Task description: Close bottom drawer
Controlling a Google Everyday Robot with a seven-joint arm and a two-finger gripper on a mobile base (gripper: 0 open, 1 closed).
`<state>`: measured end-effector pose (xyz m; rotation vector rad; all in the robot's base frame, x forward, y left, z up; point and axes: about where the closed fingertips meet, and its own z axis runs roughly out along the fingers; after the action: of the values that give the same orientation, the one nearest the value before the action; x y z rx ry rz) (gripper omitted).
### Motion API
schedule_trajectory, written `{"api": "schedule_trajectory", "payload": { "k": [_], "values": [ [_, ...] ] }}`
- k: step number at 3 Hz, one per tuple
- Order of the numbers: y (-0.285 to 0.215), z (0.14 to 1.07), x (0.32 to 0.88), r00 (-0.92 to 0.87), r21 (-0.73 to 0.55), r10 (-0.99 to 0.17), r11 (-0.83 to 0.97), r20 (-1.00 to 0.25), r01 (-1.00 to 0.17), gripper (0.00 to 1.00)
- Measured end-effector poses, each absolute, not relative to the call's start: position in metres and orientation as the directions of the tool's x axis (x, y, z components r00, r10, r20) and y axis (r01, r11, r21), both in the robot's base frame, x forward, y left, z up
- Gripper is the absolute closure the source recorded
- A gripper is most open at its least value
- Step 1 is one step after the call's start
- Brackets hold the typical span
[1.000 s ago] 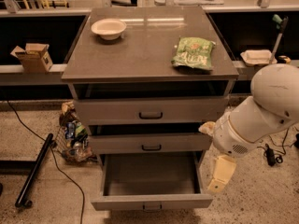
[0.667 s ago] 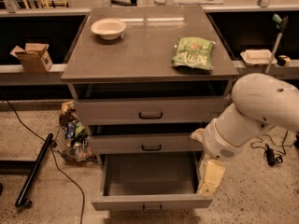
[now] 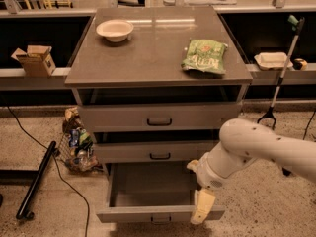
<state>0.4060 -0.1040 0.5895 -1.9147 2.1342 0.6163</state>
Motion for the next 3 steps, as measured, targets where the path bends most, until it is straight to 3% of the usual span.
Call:
{"api": "schedule_trajectory", "payload": {
  "k": [2,3],
  "values": [
    [-0.071,0.485,0.403,-0.162,0.222,-0.815,0.042,-0.557,-0.974,0.00],
    [-0.070,0.483,0.401,-0.166,0.229,-0.814,0.041,-0.557,-0.973,0.00]
  ]
}}
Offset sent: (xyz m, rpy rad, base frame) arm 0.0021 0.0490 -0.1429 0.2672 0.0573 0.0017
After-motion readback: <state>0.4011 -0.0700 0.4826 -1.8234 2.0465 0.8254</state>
